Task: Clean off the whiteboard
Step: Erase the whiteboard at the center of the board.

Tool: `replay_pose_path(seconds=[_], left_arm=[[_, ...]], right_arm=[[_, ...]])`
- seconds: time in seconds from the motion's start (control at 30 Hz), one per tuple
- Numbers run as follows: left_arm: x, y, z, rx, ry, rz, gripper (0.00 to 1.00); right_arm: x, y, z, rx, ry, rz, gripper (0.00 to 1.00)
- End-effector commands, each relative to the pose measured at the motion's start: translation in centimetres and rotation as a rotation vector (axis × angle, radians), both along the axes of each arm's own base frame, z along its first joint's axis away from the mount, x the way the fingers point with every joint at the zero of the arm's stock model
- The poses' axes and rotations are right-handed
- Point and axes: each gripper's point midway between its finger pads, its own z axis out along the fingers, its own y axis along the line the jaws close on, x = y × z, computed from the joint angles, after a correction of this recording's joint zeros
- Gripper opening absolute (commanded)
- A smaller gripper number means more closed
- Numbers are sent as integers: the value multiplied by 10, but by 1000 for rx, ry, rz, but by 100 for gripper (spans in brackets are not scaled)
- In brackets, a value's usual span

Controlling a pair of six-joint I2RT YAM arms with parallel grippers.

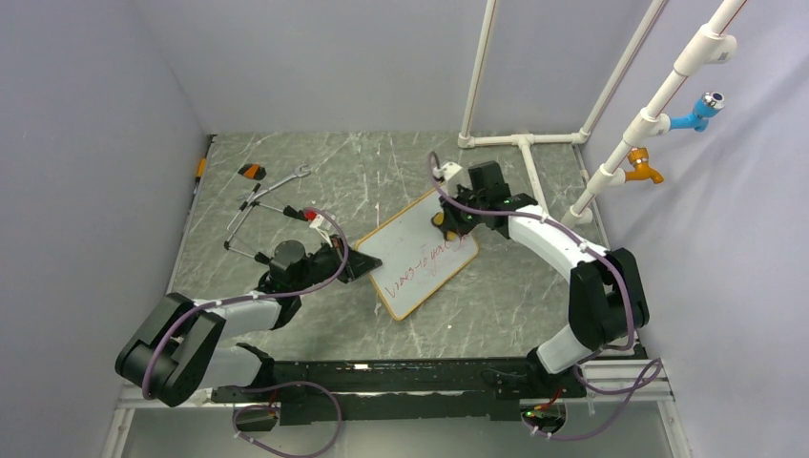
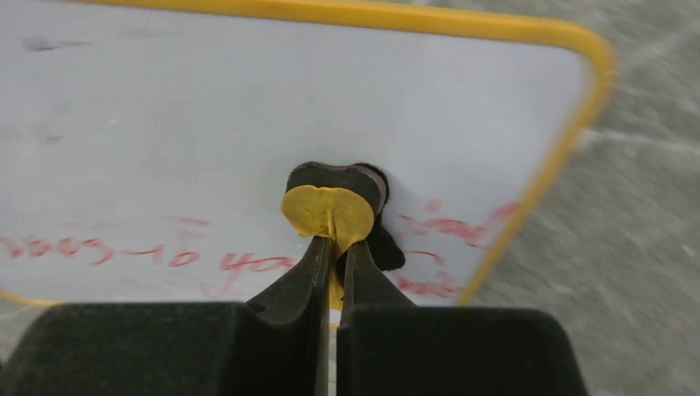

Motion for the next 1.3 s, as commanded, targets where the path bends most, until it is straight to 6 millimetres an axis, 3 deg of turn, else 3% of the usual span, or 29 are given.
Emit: replay_pose_path(seconds=[0.0, 0.1, 0.27, 0.33, 0.4, 0.5, 0.6, 0.73, 0.8, 0.93, 1.0, 1.07, 1.17, 1.27], left_arm=[[-30, -23, 58, -102, -232, -226, 0], [-31, -24, 58, -109, -229, -231, 0], [-32, -23, 56, -106, -225, -223, 0], [-32, -22, 56, -103, -227, -223, 0], [-32, -22, 56, -99, -228, -220, 0], [-32, -22, 57, -97, -232, -221, 0], [-33, -23, 58, -103, -231, -229, 0], [-34, -24, 58, -107, -231, -239, 0], [-34, -24, 58, -104, -233, -235, 0], [-34, -23, 57, -101, -234, -234, 0], [-35, -23, 57, -101, -234, -235, 0], [-35, -23, 58, -100, -236, -237, 0], [-35, -24, 59, -100, -240, -240, 0], [-35, -26, 59, -101, -237, -247, 0]], right_arm=[[43, -38, -2, -36, -79, -229, 0], [36, -29, -11, -39, -34, -163, 0], [-34, 36, -3, 47, 23, 271, 0], [-40, 47, 4, 58, -5, 307, 0], [-19, 35, 6, 55, -15, 194, 0], [21, -7, 2, 26, -37, -43, 0], [39, -36, -3, -9, -49, -184, 0], [39, -38, -10, -27, -29, -176, 0], [31, -29, -14, -23, -5, -116, 0], [-14, 18, -6, 45, 30, 157, 0], [-15, 27, 3, 68, 8, 163, 0], [2, 17, 6, 61, -13, 68, 0], [32, -21, 0, 15, -39, -135, 0], [49, -47, -4, -13, -55, -259, 0]])
